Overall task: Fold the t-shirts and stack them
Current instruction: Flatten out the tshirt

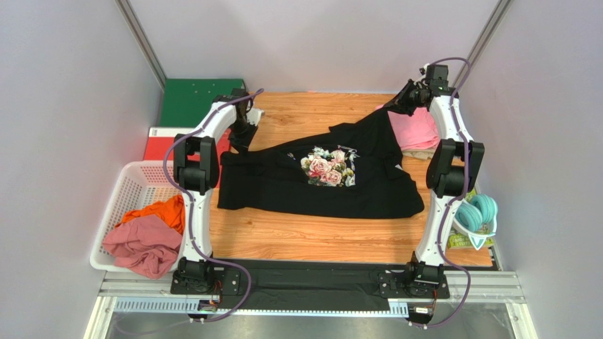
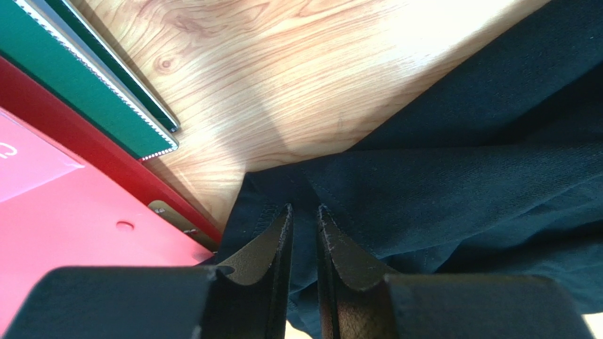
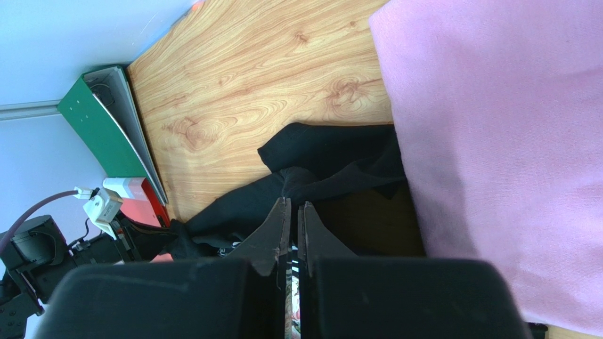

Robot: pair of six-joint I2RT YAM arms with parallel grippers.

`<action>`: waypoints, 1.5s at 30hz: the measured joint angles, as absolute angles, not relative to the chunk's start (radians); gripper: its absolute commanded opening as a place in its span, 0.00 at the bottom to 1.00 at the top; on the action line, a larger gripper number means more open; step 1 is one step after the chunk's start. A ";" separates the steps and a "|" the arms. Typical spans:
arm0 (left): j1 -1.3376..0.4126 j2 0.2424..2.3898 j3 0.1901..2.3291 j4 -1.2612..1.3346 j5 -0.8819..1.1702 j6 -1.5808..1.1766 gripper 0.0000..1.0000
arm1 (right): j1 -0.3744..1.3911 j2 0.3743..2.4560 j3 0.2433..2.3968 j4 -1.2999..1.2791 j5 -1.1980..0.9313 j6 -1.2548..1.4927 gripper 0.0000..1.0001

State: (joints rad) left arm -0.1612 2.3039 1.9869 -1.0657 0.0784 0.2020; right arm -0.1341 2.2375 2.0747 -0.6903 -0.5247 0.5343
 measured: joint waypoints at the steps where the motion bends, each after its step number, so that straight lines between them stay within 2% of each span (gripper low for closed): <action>1: -0.161 2.303 1.985 -1.065 0.080 0.202 0.25 | -0.134 2.238 2.075 -0.691 -0.525 0.534 0.00; 4: -0.161 2.300 1.976 -1.064 0.083 0.202 0.24 | -0.134 2.238 2.075 -0.690 -0.525 0.534 0.00; 5: -0.161 2.300 1.974 -1.064 0.083 0.202 0.07 | -0.134 2.238 2.075 -0.691 -0.525 0.535 0.00; 6: -0.161 2.299 1.971 -1.063 0.083 0.202 0.00 | -0.133 2.238 2.075 -0.690 -0.525 0.535 0.00; 18: -0.156 2.261 1.972 -1.065 0.060 0.195 0.00 | -0.133 2.237 2.075 -0.691 -0.525 0.534 0.00; 28: -0.091 2.017 1.979 -1.016 0.017 0.214 0.00 | -0.133 2.220 2.063 -0.690 -0.525 0.535 0.00; 29: -0.084 1.997 1.961 -1.009 0.017 0.217 0.12 | -0.133 2.218 2.061 -0.690 -0.525 0.535 0.00; 32: -0.076 1.973 1.900 -1.015 0.019 0.232 0.34 | -0.133 2.215 2.049 -0.690 -0.525 0.535 0.00; 35: -0.080 1.973 1.766 -0.996 0.020 0.240 0.50 | -0.133 2.214 2.041 -0.688 -0.525 0.535 0.00; 39: -0.084 1.993 1.642 -1.006 0.017 0.243 0.53 | -0.133 2.214 2.034 -0.679 -0.526 0.535 0.00; 45: -0.083 2.029 1.669 -0.984 -0.007 0.244 0.53 | -0.132 2.214 2.028 -0.674 -0.529 0.535 0.00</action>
